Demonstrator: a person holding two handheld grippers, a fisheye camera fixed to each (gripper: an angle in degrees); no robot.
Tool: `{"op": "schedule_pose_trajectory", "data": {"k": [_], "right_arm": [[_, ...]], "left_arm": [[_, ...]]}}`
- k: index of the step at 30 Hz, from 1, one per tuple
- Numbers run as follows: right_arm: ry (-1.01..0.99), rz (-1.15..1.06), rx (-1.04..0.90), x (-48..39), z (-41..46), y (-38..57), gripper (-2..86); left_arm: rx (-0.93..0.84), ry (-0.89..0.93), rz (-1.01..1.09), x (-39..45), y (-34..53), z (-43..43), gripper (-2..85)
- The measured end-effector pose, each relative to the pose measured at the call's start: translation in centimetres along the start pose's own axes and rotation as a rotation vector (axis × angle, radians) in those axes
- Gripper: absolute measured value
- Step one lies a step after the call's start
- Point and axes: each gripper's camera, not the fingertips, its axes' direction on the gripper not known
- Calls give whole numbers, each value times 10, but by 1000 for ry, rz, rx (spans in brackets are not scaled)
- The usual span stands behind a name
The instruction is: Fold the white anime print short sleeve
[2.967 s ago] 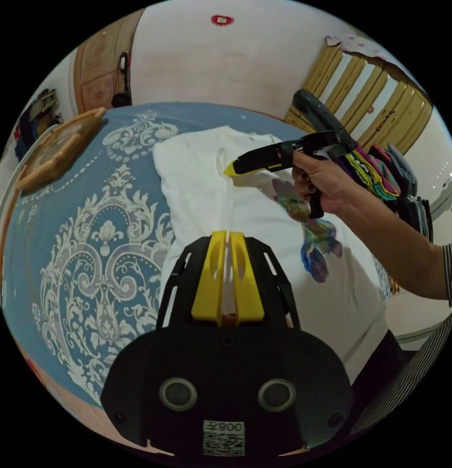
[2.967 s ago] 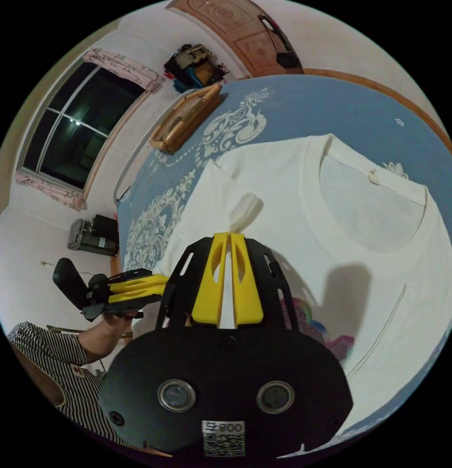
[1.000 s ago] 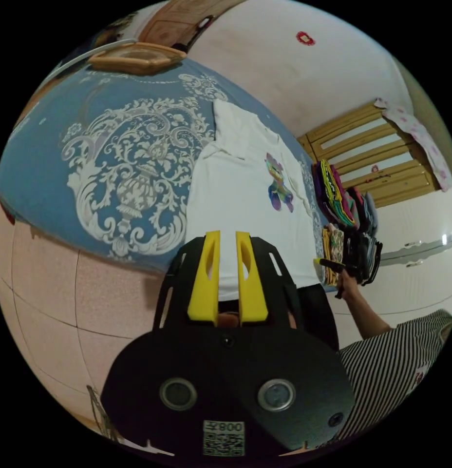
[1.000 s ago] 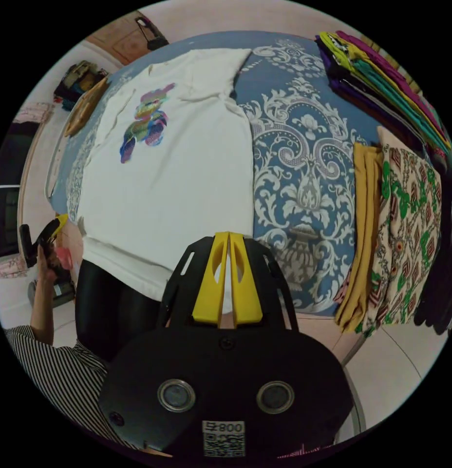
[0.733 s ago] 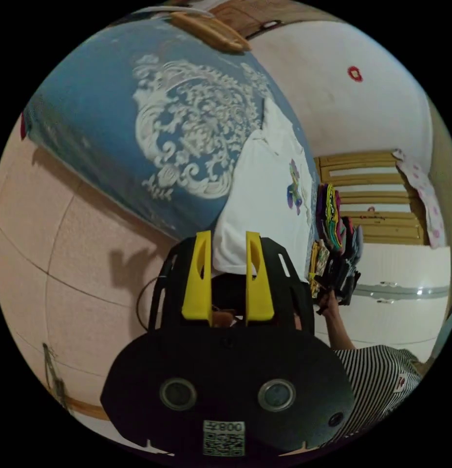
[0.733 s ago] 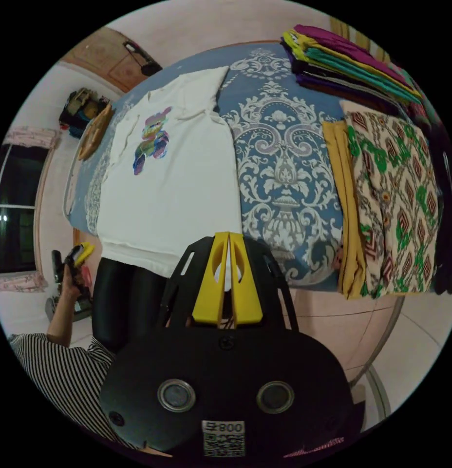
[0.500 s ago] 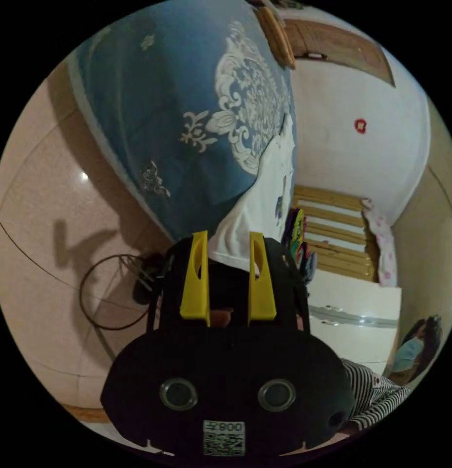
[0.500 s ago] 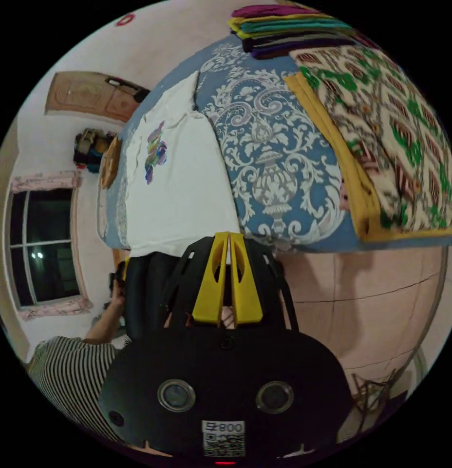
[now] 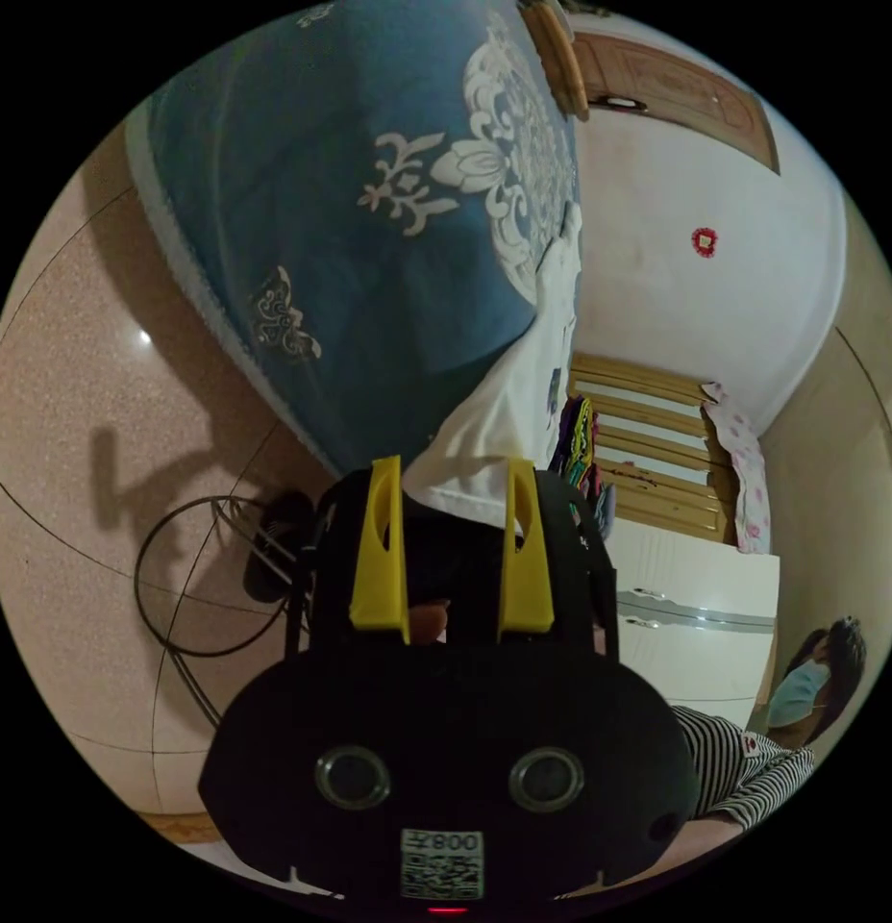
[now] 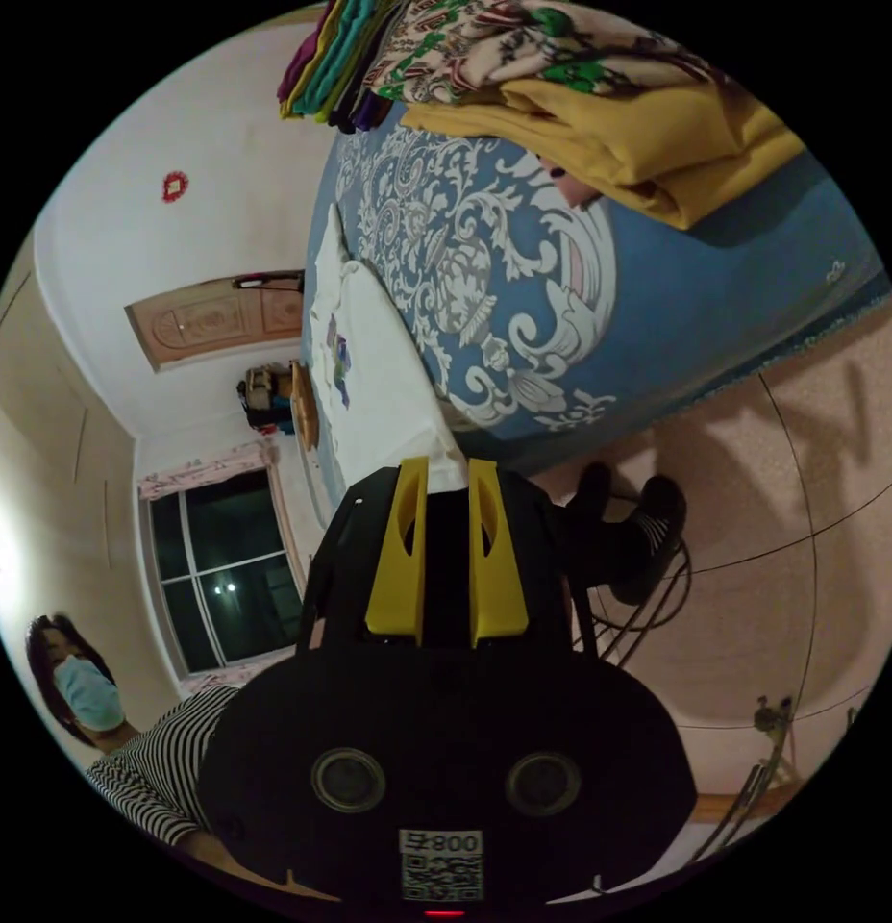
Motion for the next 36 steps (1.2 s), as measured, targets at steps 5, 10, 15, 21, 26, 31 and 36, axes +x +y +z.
{"op": "schedule_pose_trajectory", "data": {"k": [5, 10, 15, 21, 26, 31, 36], "right_arm": [[-35, 11, -1, 22, -25, 18, 71], [-41, 23, 3, 39, -48, 33, 70], [-30, 15, 27, 51, -76, 54, 70], [-43, 1, 33, 59, -96, 76, 69], [-10, -20, 24, 59, -116, 94, 29], [-75, -79, 2, 51, -143, 110, 13], [-219, -184, -8, 30, -182, 122, 9]], "left_arm": [[6, 22, -14, 0, 21, -10, 129], [8, 30, -6, 9, 40, -23, 125], [-1, 11, -2, 22, 60, -34, 127], [-4, 15, -12, 42, 84, -39, 75], [10, 37, -2, 66, 109, -49, 19], [47, 139, 40, 99, 139, -74, 9], [80, 274, 168, 159, 167, -114, 4]]}}
